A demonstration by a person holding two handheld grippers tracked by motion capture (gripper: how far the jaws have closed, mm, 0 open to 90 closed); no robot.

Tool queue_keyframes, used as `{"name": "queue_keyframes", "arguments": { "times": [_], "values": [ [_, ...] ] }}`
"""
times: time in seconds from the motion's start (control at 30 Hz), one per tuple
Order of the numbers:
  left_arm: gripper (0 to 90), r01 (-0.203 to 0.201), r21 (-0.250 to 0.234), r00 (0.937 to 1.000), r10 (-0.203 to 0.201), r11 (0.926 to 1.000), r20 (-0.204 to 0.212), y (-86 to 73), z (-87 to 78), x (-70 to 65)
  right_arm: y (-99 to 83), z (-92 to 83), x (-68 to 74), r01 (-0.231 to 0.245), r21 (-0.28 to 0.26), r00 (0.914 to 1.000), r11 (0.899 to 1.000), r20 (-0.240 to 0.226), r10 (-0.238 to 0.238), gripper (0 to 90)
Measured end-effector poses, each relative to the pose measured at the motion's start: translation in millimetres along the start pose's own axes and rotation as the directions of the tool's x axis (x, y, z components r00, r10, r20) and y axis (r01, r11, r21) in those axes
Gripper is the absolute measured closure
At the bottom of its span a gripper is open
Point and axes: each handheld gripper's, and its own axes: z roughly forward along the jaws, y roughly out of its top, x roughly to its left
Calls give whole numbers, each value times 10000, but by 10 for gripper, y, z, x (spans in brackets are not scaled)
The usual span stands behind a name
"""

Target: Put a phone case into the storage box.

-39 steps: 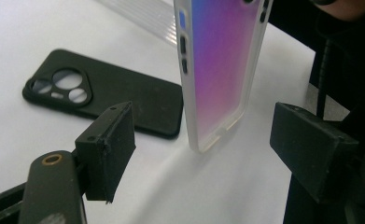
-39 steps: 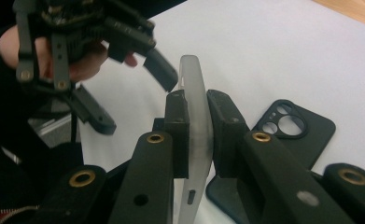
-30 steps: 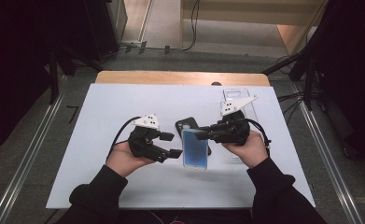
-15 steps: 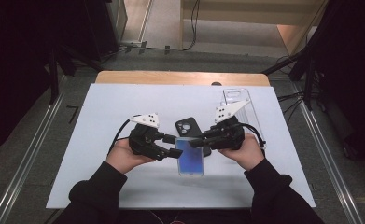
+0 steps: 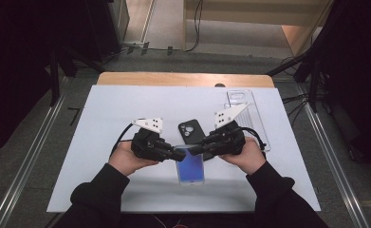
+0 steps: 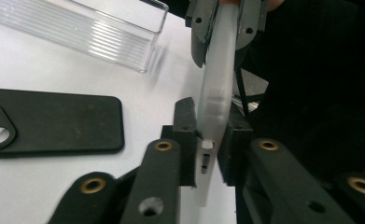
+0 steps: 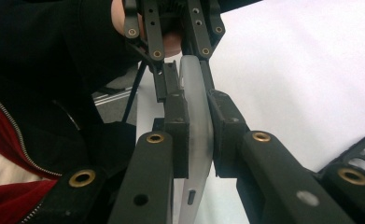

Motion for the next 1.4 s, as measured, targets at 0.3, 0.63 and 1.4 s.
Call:
{"name": "queue_keyframes", "arguments": {
  "times": [0.3,0.63,1.4],
  "values": [
    [813,306,94,9990,-309,9995,329,13,-8,7,-25,1,-31,-197,-99,9994,9998,-287,195,759],
    [813,819,119,9955,-812,9966,-487,24,-92,19,-33,-164,-11,-703,-934,9931,9931,876,786,440],
    [810,2525,-821,9282,-2653,9641,-2610,69,-284,17,-218,-7,81,-1407,-1426,9294,9797,3221,1804,0]
  ]
}}
